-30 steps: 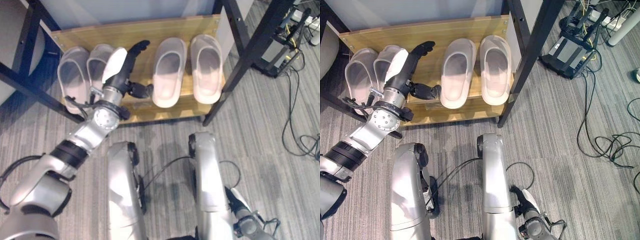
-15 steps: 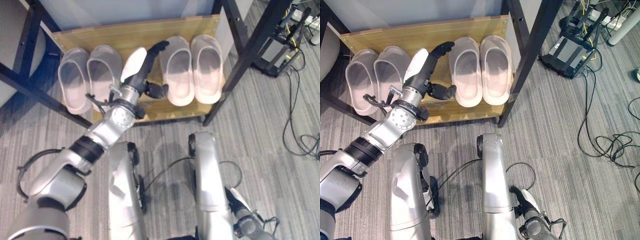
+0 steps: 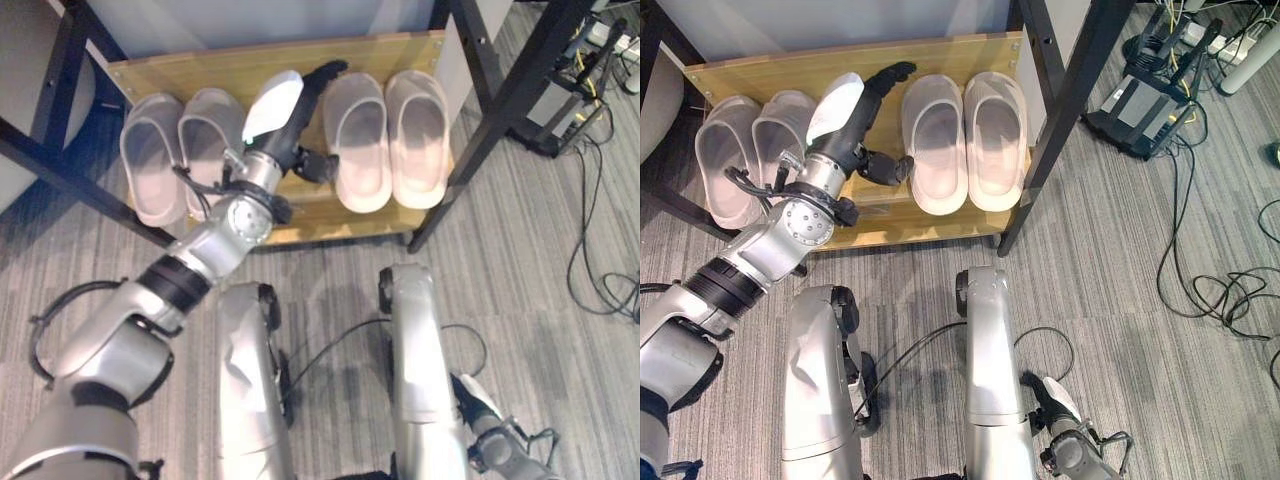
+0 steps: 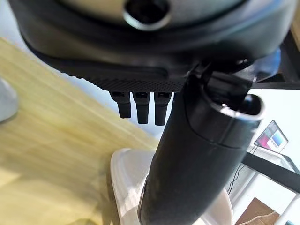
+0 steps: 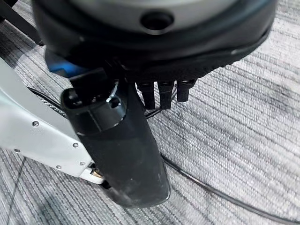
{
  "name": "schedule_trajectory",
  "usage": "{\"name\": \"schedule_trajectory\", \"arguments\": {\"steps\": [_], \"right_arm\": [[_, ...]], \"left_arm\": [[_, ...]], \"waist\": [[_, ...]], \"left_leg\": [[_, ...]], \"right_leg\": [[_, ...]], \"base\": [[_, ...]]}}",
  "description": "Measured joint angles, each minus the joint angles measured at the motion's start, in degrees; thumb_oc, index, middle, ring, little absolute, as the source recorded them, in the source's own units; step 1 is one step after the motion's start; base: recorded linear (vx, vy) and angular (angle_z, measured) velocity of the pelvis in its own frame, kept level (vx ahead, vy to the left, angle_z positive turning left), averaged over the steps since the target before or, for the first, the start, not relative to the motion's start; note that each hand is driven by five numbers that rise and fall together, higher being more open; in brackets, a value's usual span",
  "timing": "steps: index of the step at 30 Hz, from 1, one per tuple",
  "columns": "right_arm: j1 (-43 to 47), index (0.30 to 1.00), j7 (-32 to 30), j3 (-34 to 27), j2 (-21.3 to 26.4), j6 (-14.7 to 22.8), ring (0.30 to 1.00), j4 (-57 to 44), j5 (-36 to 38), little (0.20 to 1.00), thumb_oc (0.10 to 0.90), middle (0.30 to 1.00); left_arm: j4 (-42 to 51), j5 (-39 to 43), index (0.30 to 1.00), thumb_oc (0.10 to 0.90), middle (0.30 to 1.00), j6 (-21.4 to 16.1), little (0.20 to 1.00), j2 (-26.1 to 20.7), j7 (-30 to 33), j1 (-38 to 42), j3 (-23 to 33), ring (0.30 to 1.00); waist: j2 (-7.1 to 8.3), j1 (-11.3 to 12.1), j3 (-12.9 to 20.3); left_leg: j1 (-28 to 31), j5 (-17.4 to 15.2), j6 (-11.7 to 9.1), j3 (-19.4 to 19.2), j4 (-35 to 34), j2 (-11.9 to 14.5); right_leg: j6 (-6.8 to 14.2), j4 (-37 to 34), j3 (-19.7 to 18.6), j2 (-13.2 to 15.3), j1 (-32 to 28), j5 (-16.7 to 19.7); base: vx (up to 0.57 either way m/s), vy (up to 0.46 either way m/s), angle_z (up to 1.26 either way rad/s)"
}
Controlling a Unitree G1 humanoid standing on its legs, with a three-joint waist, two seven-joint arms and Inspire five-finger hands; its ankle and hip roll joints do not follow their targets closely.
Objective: Arrange the slippers neatly on the shoe rack.
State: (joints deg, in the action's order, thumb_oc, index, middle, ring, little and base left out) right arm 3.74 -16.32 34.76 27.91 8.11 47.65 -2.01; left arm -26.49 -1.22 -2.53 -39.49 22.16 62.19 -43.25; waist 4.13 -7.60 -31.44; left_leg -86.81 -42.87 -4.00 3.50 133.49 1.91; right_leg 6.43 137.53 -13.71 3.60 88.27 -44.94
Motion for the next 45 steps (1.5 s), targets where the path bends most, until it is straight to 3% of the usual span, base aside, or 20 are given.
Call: {"name": "schedule_trajectory", "arguments": {"steps": [6, 8, 12, 14, 17, 20, 22, 25, 27, 29, 30, 31, 32, 34, 37, 39, 41, 43, 44, 45], "right_arm": [[1.1, 0.9, -0.5, -0.2, 0.0, -0.8, 0.9, 0.0, -0.3, 0.9, 0.8, 0.9], [3.2, 0.9, -0.5, -1.2, 0.0, -2.1, 0.9, -0.2, -2.4, 0.9, 0.8, 0.9], [10.5, 0.9, -1.4, -4.8, 0.0, -2.3, 0.9, -1.5, -2.6, 0.9, 0.8, 0.9], [15.6, 0.9, -2.3, -8.6, -0.1, -2.1, 0.9, -2.8, -2.7, 0.9, 0.8, 0.9], [17.2, 0.9, -3.7, -11.3, 0.8, -3.0, 0.9, -2.7, -3.6, 0.9, 0.8, 0.9], [16.9, 0.9, -3.7, -14.5, 0.4, -3.9, 0.9, -2.1, -3.5, 0.9, 0.8, 0.9], [14.7, 0.9, -3.6, -15.5, 0.1, -3.6, 0.9, -2.2, -3.5, 0.9, 0.8, 0.9], [12.2, 0.9, -3.7, -17.2, -1.1, -2.3, 0.9, -3.1, -3.4, 0.9, 0.8, 0.9], [10.1, 0.9, -3.6, -17.5, -2.3, -2.3, 0.9, -2.9, -2.7, 0.9, 0.8, 0.9], [8.0, 0.9, -2.7, -17.5, -4.6, -2.5, 0.9, -2.2, -2.3, 0.9, 0.8, 0.9], [6.2, 0.9, -2.5, -17.4, -5.5, -2.6, 0.9, -1.8, -2.2, 0.9, 0.8, 0.9], [3.4, 0.9, -2.3, -16.1, -6.4, -2.4, 0.9, -1.8, -2.4, 0.9, 0.8, 0.9], [3.4, 0.9, -2.0, -15.2, -6.5, -3.5, 0.9, -1.6, -2.4, 0.9, 0.8, 0.9], [-0.2, 0.9, -0.7, -11.9, -7.8, -1.8, 0.9, -0.1, -4.5, 0.9, 0.8, 0.9], [-1.7, 0.9, 1.0, -11.4, -8.8, -0.3, 0.9, 0.4, -7.0, 0.9, 0.8, 0.9], [-3.5, 0.9, 2.0, -12.6, -10.8, 0.2, 0.9, 2.6, -7.0, 0.9, 0.8, 0.9], [-3.8, 0.9, 2.3, -13.3, -11.1, 0.1, 0.9, 3.4, -7.1, 0.9, 0.8, 0.9], [-5.1, 0.9, 2.9, -14.0, -12.2, -0.7, 0.9, 5.2, -7.0, 0.9, 0.8, 0.9], [-7.4, 0.9, 3.2, -13.6, -12.3, -0.7, 0.9, 4.8, -7.0, 0.9, 0.8, 0.9], [-7.3, 0.9, 3.3, -13.3, -12.6, -1.1, 0.9, 4.9, -7.0, 0.9, 0.8, 0.9]], "left_arm": [[4.2, -0.2, 0.9, 0.8, 0.9, 0.0, 0.9, -0.1, 0.0, -2.5, 2.2, 0.9], [13.9, -2.3, 0.9, 0.8, 0.9, -0.4, 0.9, -0.2, -0.1, -8.4, 6.0, 0.9], [20.6, -7.4, 0.9, 0.8, 0.9, -2.9, 0.9, -1.3, -0.3, -13.6, 10.5, 0.9], [22.4, -9.6, 0.9, 0.8, 0.9, -3.9, 0.9, 0.0, -0.6, -19.0, 14.7, 0.9], [25.4, -10.4, 0.9, 0.8, 0.9, -4.0, 0.9, -0.1, -2.2, -28.7, 20.8, 0.9], [25.8, -10.1, 0.9, 0.8, 0.9, -3.6, 0.9, 1.0, -4.3, -36.8, 23.3, 0.9], [27.2, -8.1, 0.9, 0.8, 0.9, -3.7, 0.9, 2.2, -6.7, -42.6, 23.0, 0.9], [30.8, -6.4, 0.9, 0.8, 0.9, -4.2, 0.9, 2.4, -8.4, -48.0, 22.7, 0.9], [32.5, -5.7, 0.9, 0.8, 0.9, -5.3, 0.9, 2.3, -10.5, -50.9, 22.5, 0.9], [32.5, -5.1, 0.9, 0.8, 0.9, -6.1, 0.9, 2.0, -13.0, -54.6, 22.7, 0.9], [32.0, -2.7, 0.9, 0.8, 0.9, -6.4, 0.9, 2.2, -14.3, -56.4, 22.5, 0.9], [31.5, -1.2, 0.9, 0.8, 0.9, -7.0, 0.9, 2.1, -15.3, -60.4, 22.2, 0.9], [31.0, -1.2, 0.9, 0.8, 0.9, -7.0, 0.9, 1.7, -16.2, -61.3, 22.2, 0.9], [28.2, -1.3, 0.9, 0.8, 0.9, -7.6, 0.9, 1.6, -18.0, -66.3, 21.8, 0.9], [25.5, -1.4, 0.9, 0.8, 0.9, -8.9, 0.9, 1.3, -18.7, -70.0, 23.1, 0.9], [16.7, -5.7, 0.9, 0.8, 0.9, -9.0, 0.9, 2.5, -18.9, -72.2, 23.4, 0.9], [13.8, -8.3, 0.9, 0.8, 0.9, -9.1, 0.9, 3.3, -18.9, -72.5, 23.3, 0.9], [6.0, -11.4, 0.9, 0.8, 0.9, -8.4, 0.9, 7.8, -18.5, -71.5, 23.0, 0.9], [5.2, -13.4, 0.9, 0.8, 0.9, -8.0, 0.9, 8.9, -18.2, -73.3, 22.8, 0.9], [5.1, -13.6, 0.9, 0.8, 0.9, -8.0, 0.9, 9.8, -17.6, -74.5, 23.3, 0.9]], "waist": [[-0.01, 0.7, 0.0], [-0.68, 3.1, 0.0], [-1.64, 6.8, 0.1], [-2.27, 8.3, 0.1], [-2.52, 9.6, 0.1], [-2.87, 12.4, 0.1], [-2.72, 12.8, 0.5], [-2.48, 12.5, 2.0], [-2.5, 12.2, 4.4], [-2.43, 11.1, 6.3], [-2.03, 10.8, 7.6], [-1.43, 11.0, 11.7], [-1.5, 10.8, 11.7], [-0.4, 10.9, 16.0], [-0.01, 11.7, 18.2], [-0.12, 12.0, 21.4], [-0.53, 12.1, 22.0], [-0.7, 11.1, 22.3], [-0.3, 9.8, 23.0], [-0.23, 10.2, 23.1]], "left_leg": [[0.0, 0.0, -0.2, 0.4, 0.0, -0.1], [-0.3, -0.1, -0.4, 1.8, -1.4, 0.0], [-0.7, 2.2, -0.7, 2.1, -9.7, -0.1], [-0.1, 5.5, -1.3, 2.6, -17.5, -1.2], [2.5, 6.3, -2.5, 4.2, -22.4, -1.9], [8.2, 6.9, -2.0, 5.2, -28.8, -1.1], [14.1, 8.2, -0.7, 5.3, -35.6, -0.8], [18.4, 10.5, 0.0, 5.1, -42.6, -0.5], [20.8, 12.9, 0.3, 4.6, -48.5, 0.1], [28.3, 15.6, 0.5, 3.9, -57.8, 1.0], [32.5, 17.3, 0.2, 3.9, -62.3, 1.2], [36.5, 18.1, 0.9, 3.0, -67.9, 1.3], [40.2, 19.0, 1.3, 3.1, -71.0, 1.6], [51.2, 23.6, 0.4, 3.1, -83.5, 1.9], [61.3, 28.3, 0.4, 3.0, -96.0, 2.1], [70.1, 31.9, 0.8, 1.4, -107.0, 1.9], [70.4, 32.4, 0.9, 1.3, -108.1, 1.5], [76.2, 36.1, 0.9, 1.0, -115.2, 1.1], [78.7, 37.2, 1.1, -1.9, -117.6, 1.1], [78.9, 37.1, 1.2, -2.7, -117.4, 1.2]], "right_leg": [[-0.2, 0.0, 0.4, 0.0, 0.0, -0.1], [-0.7, -2.1, 2.2, 0.0, 0.1, 0.1], [-3.0, -11.0, 5.1, 0.1, 0.7, 3.7], [-3.8, -18.4, 7.5, 2.3, -1.2, 5.5], [-4.4, -22.9, 10.4, 4.3, -4.8, 5.3], [-6.5, -29.8, 13.2, 5.2, -11.8, 5.1], [-6.8, -36.8, 14.9, 5.9, -18.6, 6.2], [-7.2, -44.1, 16.4, 6.4, -23.4, 8.3], [-6.7, -50.2, 17.1, 6.2, -25.8, 11.1], [-7.2, -60.4, 18.8, 5.9, -33.7, 14.1], [-6.0, -64.9, 19.2, 5.8, -37.8, 15.9], [-6.4, -70.5, 19.7, 5.7, -41.8, 16.7], [-6.4, -73.9, 20.6, 5.6, -45.8, 17.8], [-5.2, -86.4, 22.9, 5.4, -56.5, 22.5], [-4.7, -99.4, 24.8, 4.8, -66.9, 27.1], [-4.0, -109.9, 25.1, 4.5, -75.0, 30.9], [-3.8, -112.2, 25.4, 4.3, -76.7, 32.1], [-3.0, -120.6, 28.0, 4.7, -84.3, 35.5], [-2.5, -124.8, 29.3, 5.6, -87.5, 36.4], [-2.5, -125.7, 28.8, 5.6, -87.8, 37.1]], "base": [[0.02, 0.011, -0.01], [0.02, 0.056, -0.11], [-0.08, 0.021, -0.16], [0.02, 0.01, 0.23], [0.04, 0.013, 0.3], [0.01, 0.007, 0.13], [0.01, 0.027, 0.22], [0.03, 0.011, 0.12], [0.05, 0.026, -0.02], [0.08, -0.039, -0.02], [0.22, -0.03, -0.02], [0.26, -0.011, 0.05], [0.2, 0.005, 0.06], [0.18, -0.007, 0.18], [0.18, 0.01, 0.14], [0.17, 0.131, -0.08], [0.11, 0.134, 0.08], [-0.01, 0.184, 0.5], [-0.03, 0.268, 0.39], [-0.02, 0.293, -0.08]]}}
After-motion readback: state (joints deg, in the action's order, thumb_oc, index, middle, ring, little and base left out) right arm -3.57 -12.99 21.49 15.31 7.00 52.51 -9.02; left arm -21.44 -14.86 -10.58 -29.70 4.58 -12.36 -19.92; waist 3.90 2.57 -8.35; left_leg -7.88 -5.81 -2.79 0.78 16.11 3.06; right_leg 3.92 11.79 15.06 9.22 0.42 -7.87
